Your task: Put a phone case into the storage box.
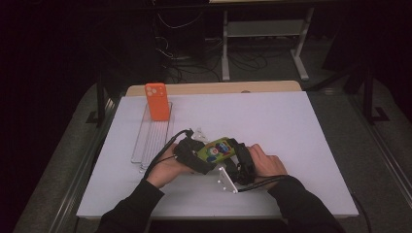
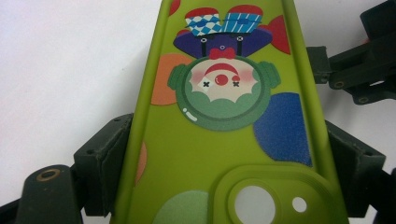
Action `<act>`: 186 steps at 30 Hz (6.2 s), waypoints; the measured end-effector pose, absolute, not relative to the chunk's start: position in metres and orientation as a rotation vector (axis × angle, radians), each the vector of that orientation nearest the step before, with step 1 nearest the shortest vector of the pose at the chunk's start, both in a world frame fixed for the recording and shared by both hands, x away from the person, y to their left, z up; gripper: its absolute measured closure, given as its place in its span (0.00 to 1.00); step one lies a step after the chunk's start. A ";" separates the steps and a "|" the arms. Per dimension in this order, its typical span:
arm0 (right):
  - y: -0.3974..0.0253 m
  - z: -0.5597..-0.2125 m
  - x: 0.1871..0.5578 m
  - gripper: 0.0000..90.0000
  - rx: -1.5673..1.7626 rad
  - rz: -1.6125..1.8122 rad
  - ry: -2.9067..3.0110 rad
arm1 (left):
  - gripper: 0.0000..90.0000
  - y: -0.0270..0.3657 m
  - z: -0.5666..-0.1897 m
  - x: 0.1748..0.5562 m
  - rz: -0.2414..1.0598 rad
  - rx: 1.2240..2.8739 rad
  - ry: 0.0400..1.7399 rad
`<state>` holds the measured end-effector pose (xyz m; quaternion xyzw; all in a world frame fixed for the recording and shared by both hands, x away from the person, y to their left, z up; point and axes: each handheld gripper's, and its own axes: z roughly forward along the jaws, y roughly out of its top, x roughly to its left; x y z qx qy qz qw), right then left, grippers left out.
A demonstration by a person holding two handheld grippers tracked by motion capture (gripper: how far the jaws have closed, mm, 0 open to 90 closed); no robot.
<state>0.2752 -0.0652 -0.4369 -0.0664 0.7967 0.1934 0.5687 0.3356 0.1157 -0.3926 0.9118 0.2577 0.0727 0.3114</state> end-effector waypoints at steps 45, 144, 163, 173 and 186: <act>-0.065 -0.447 0.275 0.84 -0.219 0.393 1.855 | 0.00 0.122 -0.392 0.334 0.153 2.364 0.620; -0.099 -0.408 0.313 0.84 1.087 1.479 2.226 | 0.03 0.098 -0.365 0.379 0.148 1.889 0.763; -0.097 -0.411 0.313 0.82 1.061 1.428 2.243 | 0.13 0.098 -0.367 0.375 0.148 1.860 0.773; -0.110 -0.410 0.315 0.40 1.082 1.388 2.279 | 0.15 0.116 -0.356 0.381 0.212 1.850 0.802; -0.145 -0.422 0.308 0.13 1.105 1.204 2.345 | 0.15 0.154 -0.320 0.396 0.316 1.796 0.844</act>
